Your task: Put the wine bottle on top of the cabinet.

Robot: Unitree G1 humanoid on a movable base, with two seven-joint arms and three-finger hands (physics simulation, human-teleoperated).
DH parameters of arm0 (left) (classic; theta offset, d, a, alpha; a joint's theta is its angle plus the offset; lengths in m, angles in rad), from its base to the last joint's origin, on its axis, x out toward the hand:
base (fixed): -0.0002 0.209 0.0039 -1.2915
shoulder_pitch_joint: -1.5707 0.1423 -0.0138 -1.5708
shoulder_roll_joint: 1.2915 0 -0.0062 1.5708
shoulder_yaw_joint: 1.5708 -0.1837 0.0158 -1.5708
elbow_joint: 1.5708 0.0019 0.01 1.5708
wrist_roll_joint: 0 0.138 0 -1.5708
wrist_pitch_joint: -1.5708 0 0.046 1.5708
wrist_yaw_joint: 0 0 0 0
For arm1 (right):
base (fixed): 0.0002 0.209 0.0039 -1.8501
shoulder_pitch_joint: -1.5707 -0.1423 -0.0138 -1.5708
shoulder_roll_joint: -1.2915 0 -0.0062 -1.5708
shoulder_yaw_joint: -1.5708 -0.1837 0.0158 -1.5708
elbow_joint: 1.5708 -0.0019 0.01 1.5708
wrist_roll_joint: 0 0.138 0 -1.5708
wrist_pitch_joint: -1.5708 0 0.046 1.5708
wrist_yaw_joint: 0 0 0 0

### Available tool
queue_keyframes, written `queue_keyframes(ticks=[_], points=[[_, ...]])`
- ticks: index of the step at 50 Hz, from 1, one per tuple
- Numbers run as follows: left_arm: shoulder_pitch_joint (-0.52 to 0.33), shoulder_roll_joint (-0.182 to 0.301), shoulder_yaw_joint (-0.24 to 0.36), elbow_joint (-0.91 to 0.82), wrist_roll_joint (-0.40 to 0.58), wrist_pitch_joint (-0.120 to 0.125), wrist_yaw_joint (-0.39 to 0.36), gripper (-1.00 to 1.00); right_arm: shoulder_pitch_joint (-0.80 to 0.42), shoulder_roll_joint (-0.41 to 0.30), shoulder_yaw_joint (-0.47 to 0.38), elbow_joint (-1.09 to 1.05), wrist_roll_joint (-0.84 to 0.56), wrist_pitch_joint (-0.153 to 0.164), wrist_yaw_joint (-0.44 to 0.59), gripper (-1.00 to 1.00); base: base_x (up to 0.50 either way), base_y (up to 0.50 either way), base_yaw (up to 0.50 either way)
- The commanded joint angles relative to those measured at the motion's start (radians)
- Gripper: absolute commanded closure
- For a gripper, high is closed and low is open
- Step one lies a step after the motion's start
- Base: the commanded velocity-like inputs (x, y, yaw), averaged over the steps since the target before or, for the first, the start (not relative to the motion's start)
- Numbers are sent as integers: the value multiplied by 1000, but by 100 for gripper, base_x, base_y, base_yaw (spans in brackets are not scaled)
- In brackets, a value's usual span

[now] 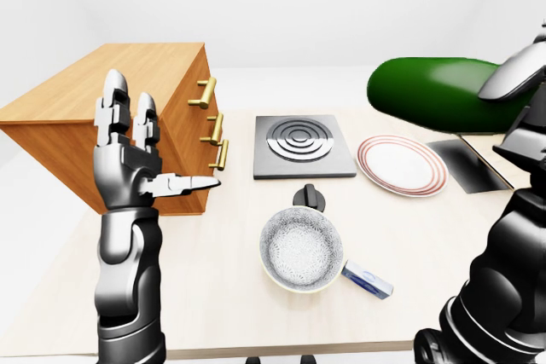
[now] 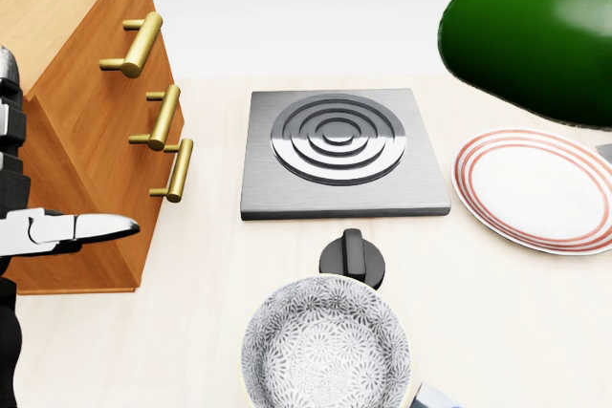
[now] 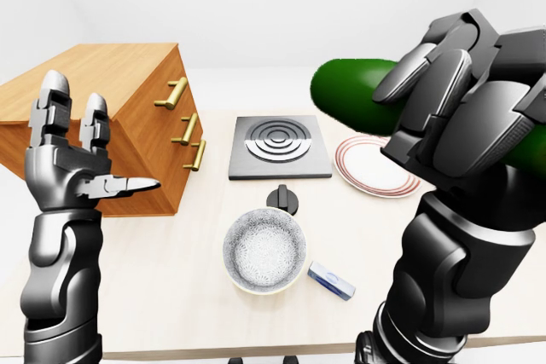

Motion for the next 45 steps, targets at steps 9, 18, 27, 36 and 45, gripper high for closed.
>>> queue_keyframes(ticks=[9, 18, 27, 36, 45], points=[[-143, 1, -88, -110, 100, 0, 40, -100, -47, 64, 129, -8, -68, 0, -102, 100, 0, 0, 0], [-238, -26, -157, -72, 227, 0, 12, -100, -46, 83, 152, -18, -88, 0, -95, 100, 0, 0, 0], [-295, -67, -188, -48, 284, 0, -10, -100, -28, 99, 172, -10, -110, 0, -85, 100, 0, 0, 0], [-303, -96, -253, 27, 430, 0, -61, -100, 3, 106, 191, -1, -133, 0, -70, 100, 0, 0, 0], [-291, -131, -292, 93, 590, 0, -107, -100, 1, 113, 200, 26, -151, 0, -62, 100, 0, 0, 0]])
